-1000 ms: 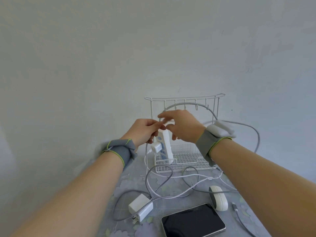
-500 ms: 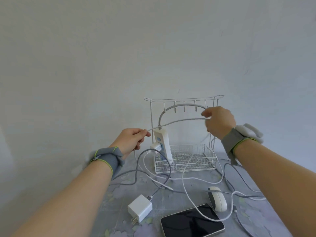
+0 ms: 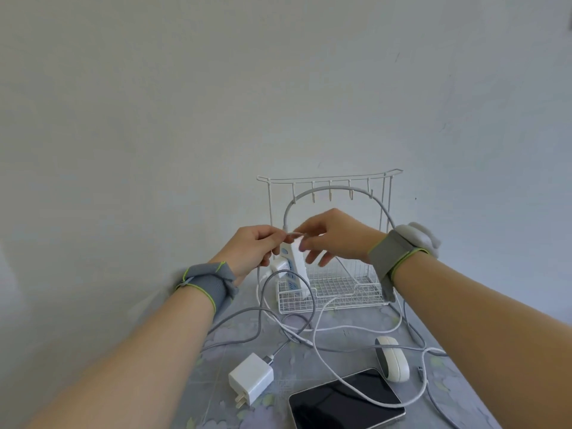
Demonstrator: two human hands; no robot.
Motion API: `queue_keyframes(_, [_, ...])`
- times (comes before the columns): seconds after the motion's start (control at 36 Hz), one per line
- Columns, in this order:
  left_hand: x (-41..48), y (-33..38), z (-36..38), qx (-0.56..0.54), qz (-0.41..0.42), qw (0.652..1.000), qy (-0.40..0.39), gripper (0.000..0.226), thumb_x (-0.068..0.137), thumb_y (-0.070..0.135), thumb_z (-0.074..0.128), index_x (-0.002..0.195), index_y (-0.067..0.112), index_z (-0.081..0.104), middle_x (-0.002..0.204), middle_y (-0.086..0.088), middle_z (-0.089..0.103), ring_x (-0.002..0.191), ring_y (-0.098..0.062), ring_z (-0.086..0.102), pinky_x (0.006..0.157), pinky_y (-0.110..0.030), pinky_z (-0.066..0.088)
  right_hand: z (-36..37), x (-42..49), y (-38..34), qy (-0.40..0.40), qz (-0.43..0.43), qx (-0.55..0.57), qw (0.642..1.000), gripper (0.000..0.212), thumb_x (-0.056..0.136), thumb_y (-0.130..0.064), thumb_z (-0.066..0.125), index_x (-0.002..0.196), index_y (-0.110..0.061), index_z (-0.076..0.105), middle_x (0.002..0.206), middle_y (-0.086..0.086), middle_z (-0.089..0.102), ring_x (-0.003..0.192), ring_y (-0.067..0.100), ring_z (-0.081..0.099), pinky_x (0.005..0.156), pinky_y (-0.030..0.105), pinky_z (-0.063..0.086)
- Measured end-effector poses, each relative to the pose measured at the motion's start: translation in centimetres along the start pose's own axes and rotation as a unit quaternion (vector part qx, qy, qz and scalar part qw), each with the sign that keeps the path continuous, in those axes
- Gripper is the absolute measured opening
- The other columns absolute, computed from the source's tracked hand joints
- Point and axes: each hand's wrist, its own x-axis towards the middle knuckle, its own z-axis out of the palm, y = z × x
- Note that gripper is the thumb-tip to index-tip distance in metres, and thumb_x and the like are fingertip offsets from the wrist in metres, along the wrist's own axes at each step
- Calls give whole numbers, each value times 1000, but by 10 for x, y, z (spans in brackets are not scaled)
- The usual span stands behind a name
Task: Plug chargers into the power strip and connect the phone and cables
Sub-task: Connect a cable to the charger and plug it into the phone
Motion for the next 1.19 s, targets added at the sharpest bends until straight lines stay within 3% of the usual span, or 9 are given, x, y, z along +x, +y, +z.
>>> queue_keyframes(0.08, [0, 0, -1, 0, -11, 1000, -11, 23, 95, 22, 54, 83, 15, 72, 59, 4, 49, 48, -9, 38, 52, -20, 36, -8, 2, 5, 88, 2, 10, 996, 13, 90, -9, 62, 96, -3, 72, 80, 10, 70, 66, 23, 70, 66, 29, 60])
queue_keyframes(0.25, [-1, -15, -19, -16, -42, 999, 30, 24, 97, 18, 51, 83, 9, 69, 60, 0, 44, 44, -6, 35, 47, -16, 34, -55, -2, 28, 300, 61, 98, 947, 14, 89, -7, 62, 95, 2, 71, 70, 9, 65, 40, 12, 61, 47, 22, 54])
queue_keyframes(0.36, [-4, -25, -24, 12, -56, 998, 38, 25, 97, 19, 51, 83, 11, 71, 63, 0, 48, 46, -8, 36, 46, -14, 34, -67, -9, 44, 336, 114, 36, 934, 13, 89, -9, 62, 87, -2, 72, 72, 10, 67, 31, 7, 56, 40, 18, 51])
queue_keyframes(0.42, [-4, -26, -23, 48, -55, 997, 35, 25, 96, 18, 52, 84, 11, 72, 64, 0, 51, 49, -10, 36, 46, -15, 34, -66, -9, 45, 329, 148, -5, 933, 15, 89, -10, 61, 79, -8, 72, 75, 10, 70, 35, 11, 59, 41, 20, 52])
queue_keyframes(0.5, [-4, -26, -21, 70, -59, 995, 34, 23, 96, 17, 51, 88, 9, 71, 65, 0, 52, 47, -10, 35, 43, -14, 32, -61, -8, 45, 263, 194, -143, 934, 17, 87, -5, 60, 88, -14, 74, 80, 7, 74, 61, 21, 69, 64, 32, 60])
queue_keyframes(0.61, [-3, -18, -8, 46, -48, 998, 19, 24, 96, 18, 51, 83, 14, 71, 63, 1, 52, 48, -10, 35, 42, -15, 32, -40, -7, 35, 150, 75, -131, 977, 36, 83, -4, 62, 115, -20, 66, 106, -3, 68, 54, 13, 66, 46, 19, 48])
queue_keyframes(0.72, [-1, -8, 8, 46, -40, 998, -22, 24, 95, 23, 54, 81, 19, 73, 60, 5, 53, 45, -7, 37, 45, -16, 34, -13, -2, 22, 79, -8, -122, 989, 22, 85, -13, 66, 105, -19, 72, 94, -2, 73, 51, 8, 63, 42, 12, 44])
queue_keyframes(0.94, [-6, -21, -2, 37, -101, 994, -28, 17, 94, 22, 57, 90, 15, 71, 75, 2, 64, 59, -6, 55, 57, -16, 50, -32, -7, 40, 134, 47, -139, 980, 13, 88, -18, 64, 91, -15, 76, 80, -1, 75, 41, 7, 60, 42, 14, 45])
queue_keyframes(1.19, [-12, -7, 33, -40, -101, 993, -44, 20, 82, 9, 71, 94, 5, 56, 75, -12, 71, 54, -14, 67, 60, -25, 58, 4, -12, 22, -10, 10, -172, 985, 15, 85, -18, 64, 92, -17, 77, 82, -3, 76, 37, 5, 51, 45, 12, 43])
